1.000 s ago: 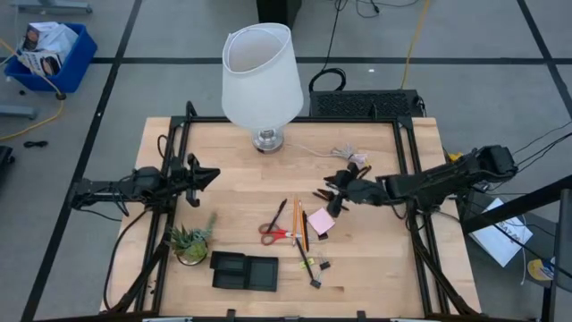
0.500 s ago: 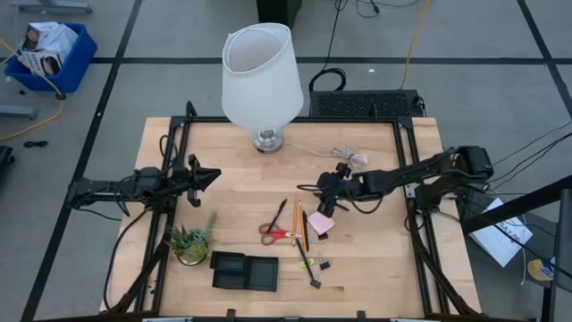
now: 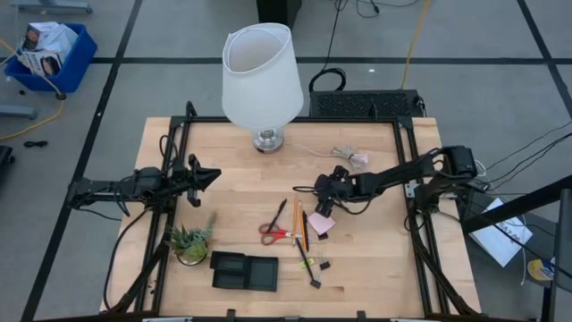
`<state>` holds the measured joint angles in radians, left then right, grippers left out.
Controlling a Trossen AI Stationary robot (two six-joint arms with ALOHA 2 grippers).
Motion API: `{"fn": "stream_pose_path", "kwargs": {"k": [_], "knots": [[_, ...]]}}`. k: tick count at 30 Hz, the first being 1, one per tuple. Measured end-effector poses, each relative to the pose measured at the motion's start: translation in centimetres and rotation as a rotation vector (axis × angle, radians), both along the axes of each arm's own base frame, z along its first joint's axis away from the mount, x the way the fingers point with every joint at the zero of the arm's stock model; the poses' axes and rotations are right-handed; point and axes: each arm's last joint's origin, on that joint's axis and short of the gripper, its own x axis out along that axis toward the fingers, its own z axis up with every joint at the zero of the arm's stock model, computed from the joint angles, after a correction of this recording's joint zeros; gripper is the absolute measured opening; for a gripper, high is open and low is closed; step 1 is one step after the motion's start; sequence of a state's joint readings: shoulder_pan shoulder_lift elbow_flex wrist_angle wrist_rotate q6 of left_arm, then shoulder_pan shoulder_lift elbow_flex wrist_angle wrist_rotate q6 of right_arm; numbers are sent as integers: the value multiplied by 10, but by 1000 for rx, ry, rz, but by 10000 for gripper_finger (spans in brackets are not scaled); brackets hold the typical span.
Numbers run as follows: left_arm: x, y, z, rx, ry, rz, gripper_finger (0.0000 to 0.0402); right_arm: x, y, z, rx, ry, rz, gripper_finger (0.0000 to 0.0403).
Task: Pick and place office supplies into organizer
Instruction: Put the black pen into the black desk organizer
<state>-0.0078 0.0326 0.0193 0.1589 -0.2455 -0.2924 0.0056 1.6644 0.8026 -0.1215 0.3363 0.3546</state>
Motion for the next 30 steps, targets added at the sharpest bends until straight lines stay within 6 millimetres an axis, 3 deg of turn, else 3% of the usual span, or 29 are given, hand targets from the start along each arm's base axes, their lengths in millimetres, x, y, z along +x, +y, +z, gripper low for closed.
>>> {"fn": "stream_pose_path", "kwargs": {"k": [15,20,27,30], "knots": [[0,0,0,1,-3,1,37,0,1,-8,77,16,-29,155],[0,0,0,1,-3,1,37,0,1,-9,104,11,-38,114],[0,0,0,1,-2,1,37,1,1,-9,104,6,-37,25],[0,0,0,1,-2,1,37,3,1,-8,103,-22,-28,18]]}}
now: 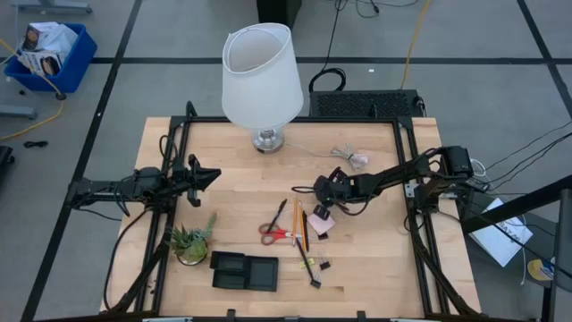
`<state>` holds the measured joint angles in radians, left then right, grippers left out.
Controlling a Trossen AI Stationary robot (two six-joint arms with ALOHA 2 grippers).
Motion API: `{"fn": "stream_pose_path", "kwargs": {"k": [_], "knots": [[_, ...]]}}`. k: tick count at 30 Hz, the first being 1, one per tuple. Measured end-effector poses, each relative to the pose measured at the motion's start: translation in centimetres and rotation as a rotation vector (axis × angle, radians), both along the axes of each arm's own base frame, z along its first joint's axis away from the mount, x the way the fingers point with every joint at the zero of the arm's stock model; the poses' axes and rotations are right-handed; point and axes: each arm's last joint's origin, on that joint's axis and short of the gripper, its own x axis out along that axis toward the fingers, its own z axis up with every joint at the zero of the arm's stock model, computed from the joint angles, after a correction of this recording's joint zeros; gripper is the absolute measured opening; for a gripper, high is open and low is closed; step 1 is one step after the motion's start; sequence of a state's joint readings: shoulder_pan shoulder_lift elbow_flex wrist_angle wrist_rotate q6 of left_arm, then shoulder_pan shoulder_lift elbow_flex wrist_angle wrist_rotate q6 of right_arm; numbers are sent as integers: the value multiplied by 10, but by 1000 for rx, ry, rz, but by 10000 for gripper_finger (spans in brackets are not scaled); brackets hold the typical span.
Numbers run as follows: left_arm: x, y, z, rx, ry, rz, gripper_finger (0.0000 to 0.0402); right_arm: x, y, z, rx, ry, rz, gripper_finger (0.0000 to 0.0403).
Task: Pick and place office supplies into organizer
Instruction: Put the black pen into the black desk organizer
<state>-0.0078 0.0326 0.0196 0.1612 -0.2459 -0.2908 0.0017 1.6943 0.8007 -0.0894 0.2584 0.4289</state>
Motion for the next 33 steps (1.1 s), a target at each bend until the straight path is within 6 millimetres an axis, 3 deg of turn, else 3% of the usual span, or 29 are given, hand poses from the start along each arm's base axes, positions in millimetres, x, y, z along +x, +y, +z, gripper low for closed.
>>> {"fn": "stream_pose_path", "kwargs": {"k": [6,13,20,33], "knots": [[0,0,0,1,1,0,37,7,0,3,6,-84,6,36],[0,0,0,2,1,0,37,18,0,11,-22,-214,44,20],[0,0,0,7,3,1,37,29,3,23,-27,-378,82,30],[0,0,0,5,3,13,37,47,38,65,-30,-841,331,25]]}}
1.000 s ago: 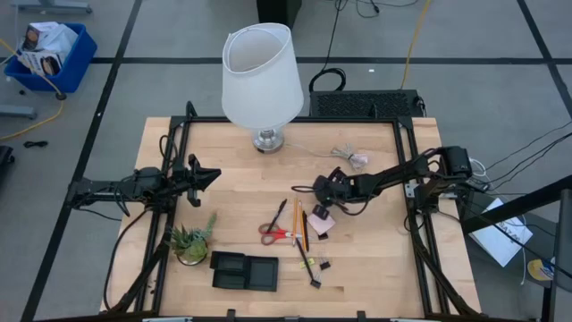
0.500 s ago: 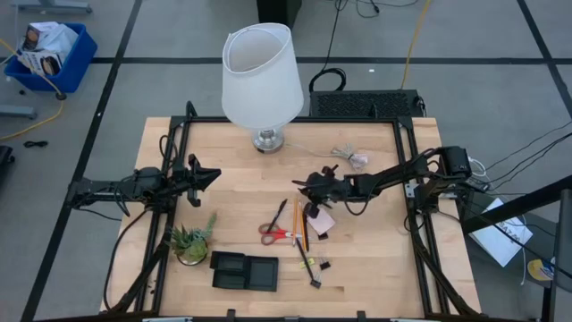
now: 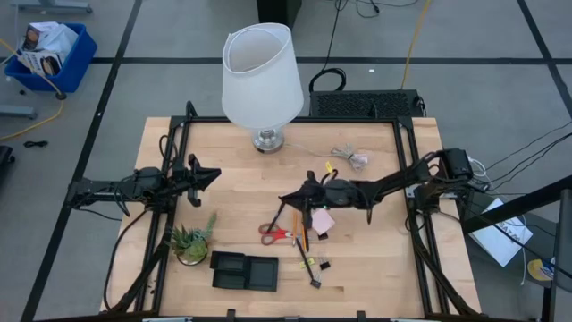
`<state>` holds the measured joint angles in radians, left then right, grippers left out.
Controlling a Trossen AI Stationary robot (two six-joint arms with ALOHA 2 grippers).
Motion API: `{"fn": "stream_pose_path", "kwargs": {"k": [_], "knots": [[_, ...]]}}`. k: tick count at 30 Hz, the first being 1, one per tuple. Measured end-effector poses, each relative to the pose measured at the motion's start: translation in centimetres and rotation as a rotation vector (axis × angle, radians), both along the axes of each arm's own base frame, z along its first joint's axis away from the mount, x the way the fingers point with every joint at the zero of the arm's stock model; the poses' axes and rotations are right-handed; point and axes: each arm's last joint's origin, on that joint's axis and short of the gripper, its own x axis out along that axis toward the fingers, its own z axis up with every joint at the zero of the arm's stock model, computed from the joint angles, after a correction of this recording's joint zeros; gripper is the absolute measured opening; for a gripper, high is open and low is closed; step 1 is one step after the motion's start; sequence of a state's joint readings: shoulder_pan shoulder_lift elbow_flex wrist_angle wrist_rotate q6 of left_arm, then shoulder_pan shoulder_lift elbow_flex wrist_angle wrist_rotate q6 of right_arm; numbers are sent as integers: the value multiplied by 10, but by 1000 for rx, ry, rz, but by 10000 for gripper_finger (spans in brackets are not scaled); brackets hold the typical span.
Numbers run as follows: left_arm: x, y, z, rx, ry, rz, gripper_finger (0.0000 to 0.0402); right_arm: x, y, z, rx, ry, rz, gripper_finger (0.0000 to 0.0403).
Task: Pick and place office supplies into organizer
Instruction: Put the black pen into the black desk organizer
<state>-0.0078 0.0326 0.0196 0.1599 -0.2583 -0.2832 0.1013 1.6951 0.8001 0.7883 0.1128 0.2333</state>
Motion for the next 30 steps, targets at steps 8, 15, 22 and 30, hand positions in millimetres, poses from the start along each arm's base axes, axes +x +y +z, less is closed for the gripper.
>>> {"fn": "stream_pose_path", "kwargs": {"k": [8,15,22,30], "knots": [[0,0,0,-11,-3,3,37,0,14,11,-24,-115,58,28],[0,-1,9,-17,-90,-50,37,0,16,15,-75,-157,66,25],[15,-2,2,-9,6,-74,37,0,9,27,-133,-282,46,28],[40,-5,-1,65,13,-168,38,2,-7,28,-140,-289,-3,29]]}}
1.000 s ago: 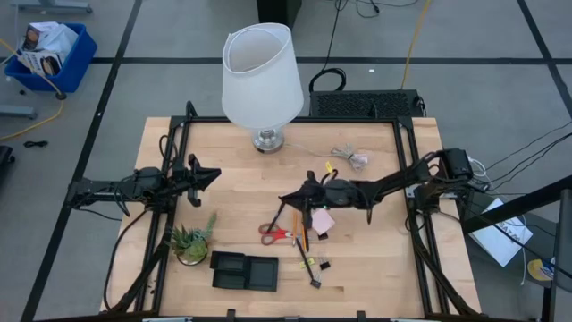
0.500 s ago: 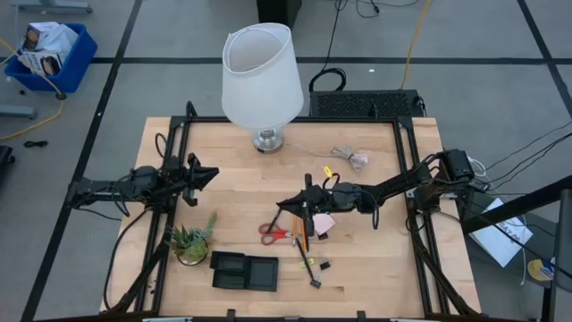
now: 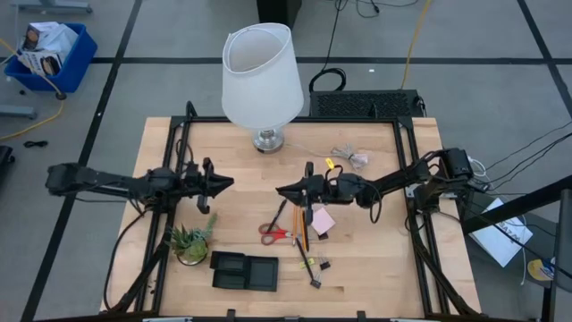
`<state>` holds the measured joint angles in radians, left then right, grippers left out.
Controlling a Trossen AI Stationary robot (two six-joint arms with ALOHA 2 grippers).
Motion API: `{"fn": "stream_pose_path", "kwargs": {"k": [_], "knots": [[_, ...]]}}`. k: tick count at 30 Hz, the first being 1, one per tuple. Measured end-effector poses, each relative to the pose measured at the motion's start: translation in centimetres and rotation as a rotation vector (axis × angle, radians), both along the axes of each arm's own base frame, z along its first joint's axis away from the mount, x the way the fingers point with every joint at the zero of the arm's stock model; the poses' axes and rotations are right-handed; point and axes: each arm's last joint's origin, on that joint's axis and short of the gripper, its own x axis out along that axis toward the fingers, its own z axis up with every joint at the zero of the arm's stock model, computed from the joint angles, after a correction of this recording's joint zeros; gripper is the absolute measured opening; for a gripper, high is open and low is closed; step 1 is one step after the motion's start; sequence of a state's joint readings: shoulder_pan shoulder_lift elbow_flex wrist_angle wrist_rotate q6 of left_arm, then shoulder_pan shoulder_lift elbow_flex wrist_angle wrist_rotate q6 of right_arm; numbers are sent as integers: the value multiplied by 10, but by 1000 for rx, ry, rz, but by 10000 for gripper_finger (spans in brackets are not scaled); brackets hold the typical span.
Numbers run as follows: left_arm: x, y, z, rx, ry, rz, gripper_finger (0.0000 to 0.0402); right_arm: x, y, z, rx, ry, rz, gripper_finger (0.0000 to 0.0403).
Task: Pick and place office supplies into organizer
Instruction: Put the black pen into the black desk organizer
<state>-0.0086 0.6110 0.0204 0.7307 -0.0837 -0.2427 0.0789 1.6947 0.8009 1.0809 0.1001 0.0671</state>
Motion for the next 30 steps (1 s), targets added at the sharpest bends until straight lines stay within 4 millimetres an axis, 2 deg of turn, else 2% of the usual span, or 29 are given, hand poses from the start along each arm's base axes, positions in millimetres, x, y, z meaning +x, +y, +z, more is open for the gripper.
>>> {"fn": "stream_pose_path", "kwargs": {"k": [3,6,11,17,22,30], "knots": [[9,0,-3,18,-5,0,50,0,-3,1,20,-6,-5,26],[23,-1,-4,27,29,-20,79,0,-3,1,19,-14,-6,24],[58,-5,0,31,123,-91,133,0,-2,3,18,-34,10,28],[99,-14,20,77,112,-141,156,-1,-2,7,20,-76,22,26],[113,-21,27,100,100,-163,157,-1,-2,7,25,-76,22,29],[122,-27,26,109,103,-180,157,-2,-2,12,30,-124,22,28]]}}
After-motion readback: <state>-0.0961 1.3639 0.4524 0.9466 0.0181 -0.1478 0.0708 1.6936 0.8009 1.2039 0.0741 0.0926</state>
